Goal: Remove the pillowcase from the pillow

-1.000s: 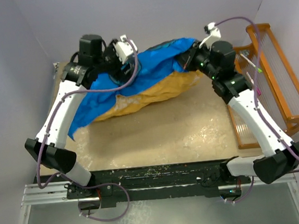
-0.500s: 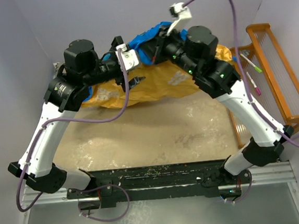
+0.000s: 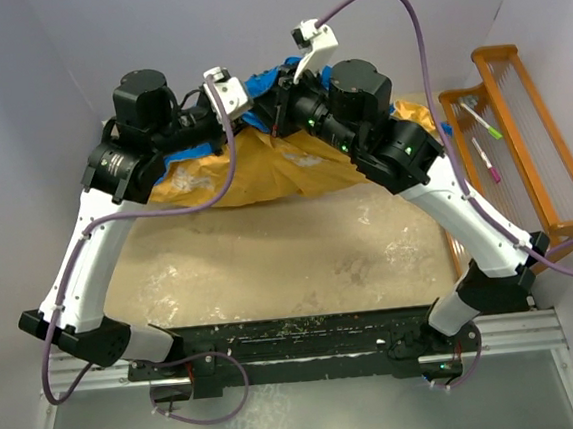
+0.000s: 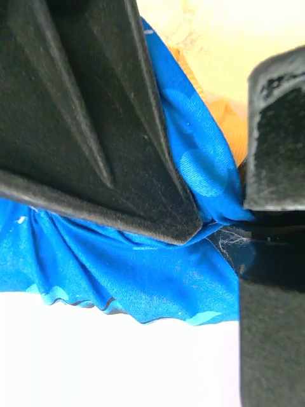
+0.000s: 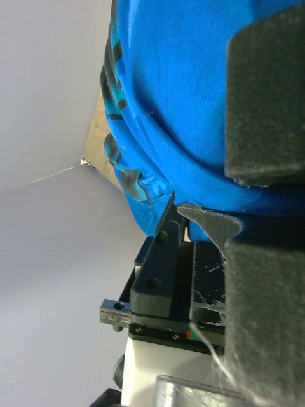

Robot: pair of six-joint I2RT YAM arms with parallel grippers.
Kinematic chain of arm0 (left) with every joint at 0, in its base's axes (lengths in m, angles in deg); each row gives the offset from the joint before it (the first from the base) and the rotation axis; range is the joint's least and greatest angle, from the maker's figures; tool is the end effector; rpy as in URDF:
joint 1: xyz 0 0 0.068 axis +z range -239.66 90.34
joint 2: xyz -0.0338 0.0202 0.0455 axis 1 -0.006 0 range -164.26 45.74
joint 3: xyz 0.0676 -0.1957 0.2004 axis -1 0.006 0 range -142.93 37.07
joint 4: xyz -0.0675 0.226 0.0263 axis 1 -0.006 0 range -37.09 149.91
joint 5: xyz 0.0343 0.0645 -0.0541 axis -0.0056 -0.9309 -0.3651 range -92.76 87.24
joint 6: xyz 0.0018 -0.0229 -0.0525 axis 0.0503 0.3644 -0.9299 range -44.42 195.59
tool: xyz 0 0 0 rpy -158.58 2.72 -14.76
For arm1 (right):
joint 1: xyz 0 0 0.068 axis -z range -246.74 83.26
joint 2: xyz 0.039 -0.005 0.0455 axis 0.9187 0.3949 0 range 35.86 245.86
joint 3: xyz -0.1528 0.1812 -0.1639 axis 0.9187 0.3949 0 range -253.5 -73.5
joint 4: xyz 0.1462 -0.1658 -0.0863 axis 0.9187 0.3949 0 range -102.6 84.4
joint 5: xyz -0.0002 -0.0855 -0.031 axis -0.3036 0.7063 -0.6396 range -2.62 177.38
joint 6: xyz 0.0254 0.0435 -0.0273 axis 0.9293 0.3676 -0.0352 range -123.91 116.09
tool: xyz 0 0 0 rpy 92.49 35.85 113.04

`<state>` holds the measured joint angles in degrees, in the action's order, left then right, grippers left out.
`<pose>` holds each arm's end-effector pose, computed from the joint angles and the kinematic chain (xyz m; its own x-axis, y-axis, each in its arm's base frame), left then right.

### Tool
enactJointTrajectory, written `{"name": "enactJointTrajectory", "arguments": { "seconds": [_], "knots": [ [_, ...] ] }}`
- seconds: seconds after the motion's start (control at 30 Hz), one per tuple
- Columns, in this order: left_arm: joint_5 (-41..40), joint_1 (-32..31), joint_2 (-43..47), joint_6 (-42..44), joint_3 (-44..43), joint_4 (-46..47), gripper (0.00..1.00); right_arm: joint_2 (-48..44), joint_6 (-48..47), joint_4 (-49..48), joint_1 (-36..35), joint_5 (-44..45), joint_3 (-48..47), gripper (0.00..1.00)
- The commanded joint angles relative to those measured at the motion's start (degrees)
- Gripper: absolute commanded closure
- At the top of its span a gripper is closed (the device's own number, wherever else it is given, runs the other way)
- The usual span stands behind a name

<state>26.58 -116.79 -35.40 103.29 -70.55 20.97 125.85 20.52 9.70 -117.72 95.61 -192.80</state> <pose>0.2161 -0.1330 0.5178 0.2126 0.3464 -0.9137 0.8183 0.4479 0.3602 0.1903 0.2255 0.5668 -0.2111 0.3897 -0.8964 -0.6503 0.6286 0.4265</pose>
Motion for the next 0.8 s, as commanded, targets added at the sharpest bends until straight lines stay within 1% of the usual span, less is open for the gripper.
{"name": "enactJointTrajectory", "arguments": {
  "seconds": [0.0, 0.1, 0.2, 0.3, 0.4, 0.47, 0.53, 0.6, 0.7, 0.77],
  "knots": [
    [-2.04, 4.73, -0.62, -4.11, 1.17, 2.43, 1.0, -3.51, 1.2, -7.71, -1.04, -4.09, -3.76, 0.93],
    [-3.23, 5.46, -0.38, -4.29, 0.94, 2.69, 1.0, -3.79, 0.71, -6.77, -0.69, -2.53, -3.29, 0.84],
    [-5.17, 5.87, -0.3, -4.2, 0.9, 2.98, 1.0, -4.71, 0.97, -5.46, 1.54, -2.55, -2.25, 0.79],
    [-7.09, 6.5, -0.7, -5.12, 0.44, 3.25, 1.0, -6.38, 2.51, -4.09, 6.17, -5.25, -0.18, 0.6],
    [-7.42, 8.23, -2.17, -7.7, -2.93, 3.54, 1.0, -10.26, 2.39, -3.13, 10.95, -6.91, 4.11, 0.37],
    [-6.34, 9.52, -3.96, -10.38, -8.54, 2.56, 1.0, -14.83, -0.45, -3.01, 12.31, -6.41, 9.47, 0.18],
    [-4.73, 10.26, -6.05, -11.87, -14.17, 0.94, 1.0, -19.6, -3.18, -3.33, 12.94, -5.64, 15.87, 0.08],
    [-3.22, 10.28, -8.02, -13.07, -19.55, -0.81, 1.0, -24.67, -6.2, -4.06, 13.08, -6.22, 22.89, 0.01],
    [-0.88, 10.39, -9.94, -14.55, -25.55, -2.87, 1.0, -28.52, -10.41, -4.43, 13.26, -9.05, 31.15, 0.0],
    [0.29, 10.35, -10.35, -15.14, -27.53, -3.91, 1.0, -29.22, -12.7, -3.94, 13.35, -12.26, 33.66, 0.0]
  ]
}}
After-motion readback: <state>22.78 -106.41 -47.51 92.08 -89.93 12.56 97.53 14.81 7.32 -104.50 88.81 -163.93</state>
